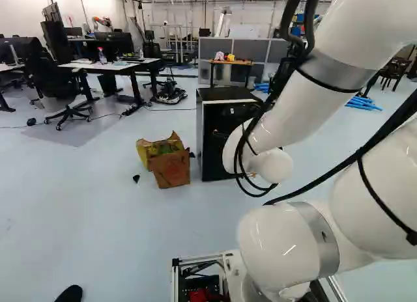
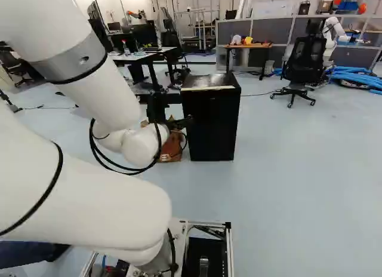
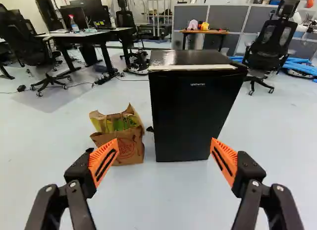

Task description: Grab a drink from the fridge

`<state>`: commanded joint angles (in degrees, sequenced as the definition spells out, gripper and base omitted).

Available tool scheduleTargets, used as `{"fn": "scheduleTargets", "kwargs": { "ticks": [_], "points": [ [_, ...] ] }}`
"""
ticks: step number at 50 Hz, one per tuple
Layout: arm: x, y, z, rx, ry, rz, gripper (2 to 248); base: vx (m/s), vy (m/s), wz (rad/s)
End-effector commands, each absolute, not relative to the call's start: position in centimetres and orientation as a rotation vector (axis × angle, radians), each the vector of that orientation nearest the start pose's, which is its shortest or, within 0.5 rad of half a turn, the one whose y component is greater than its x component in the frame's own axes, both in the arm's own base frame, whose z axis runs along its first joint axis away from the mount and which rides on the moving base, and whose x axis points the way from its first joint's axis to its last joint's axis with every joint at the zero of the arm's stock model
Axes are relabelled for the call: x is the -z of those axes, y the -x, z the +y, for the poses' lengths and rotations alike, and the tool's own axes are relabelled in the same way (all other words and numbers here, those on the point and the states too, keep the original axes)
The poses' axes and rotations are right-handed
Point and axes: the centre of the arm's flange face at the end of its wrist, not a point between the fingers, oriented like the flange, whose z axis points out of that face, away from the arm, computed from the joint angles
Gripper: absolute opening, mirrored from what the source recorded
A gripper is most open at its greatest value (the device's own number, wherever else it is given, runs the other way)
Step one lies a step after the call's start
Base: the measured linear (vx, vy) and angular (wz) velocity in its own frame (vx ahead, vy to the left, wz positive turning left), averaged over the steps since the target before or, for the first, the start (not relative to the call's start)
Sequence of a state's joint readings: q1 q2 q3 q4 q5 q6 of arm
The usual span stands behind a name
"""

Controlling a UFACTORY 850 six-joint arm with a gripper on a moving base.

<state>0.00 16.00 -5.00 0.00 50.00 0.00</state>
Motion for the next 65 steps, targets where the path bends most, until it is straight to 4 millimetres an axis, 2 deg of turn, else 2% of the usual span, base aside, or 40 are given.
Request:
{"fn": "scheduleTargets", "kwargs": {
  "ticks": [65],
  "points": [
    [-36.56, -27.03, 0.00, 1.824, 2.558, 0.000, 247, 0.065, -0.001, -0.007]
  ]
}}
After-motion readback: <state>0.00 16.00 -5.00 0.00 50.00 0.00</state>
